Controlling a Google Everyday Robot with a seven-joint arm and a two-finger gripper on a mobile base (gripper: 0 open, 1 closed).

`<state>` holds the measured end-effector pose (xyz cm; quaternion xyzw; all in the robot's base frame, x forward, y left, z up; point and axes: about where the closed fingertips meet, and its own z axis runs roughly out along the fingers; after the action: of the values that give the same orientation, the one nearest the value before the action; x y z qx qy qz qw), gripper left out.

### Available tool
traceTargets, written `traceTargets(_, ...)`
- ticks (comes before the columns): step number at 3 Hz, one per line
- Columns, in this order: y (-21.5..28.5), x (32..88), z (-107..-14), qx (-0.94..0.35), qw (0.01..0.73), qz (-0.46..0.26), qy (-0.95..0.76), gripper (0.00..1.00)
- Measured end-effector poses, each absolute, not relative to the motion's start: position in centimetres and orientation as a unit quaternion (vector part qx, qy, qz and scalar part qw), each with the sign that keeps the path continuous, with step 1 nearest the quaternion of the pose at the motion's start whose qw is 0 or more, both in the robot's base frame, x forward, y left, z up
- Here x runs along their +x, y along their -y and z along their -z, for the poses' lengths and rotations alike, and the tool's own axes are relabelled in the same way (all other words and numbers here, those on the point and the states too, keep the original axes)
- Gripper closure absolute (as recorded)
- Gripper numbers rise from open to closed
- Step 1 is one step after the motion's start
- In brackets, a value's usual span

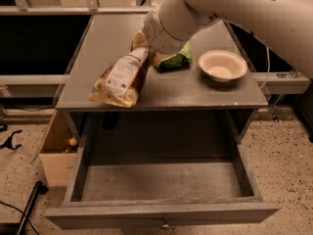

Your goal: Pick brown chip bag from top drawer and place on counter

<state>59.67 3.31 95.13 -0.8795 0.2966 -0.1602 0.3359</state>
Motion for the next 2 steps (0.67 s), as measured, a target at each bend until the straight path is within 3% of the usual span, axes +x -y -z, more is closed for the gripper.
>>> traceTargets(2,-2.81,59.62,-95.47,-0.874,0.338,0.180,-0.300,1.00)
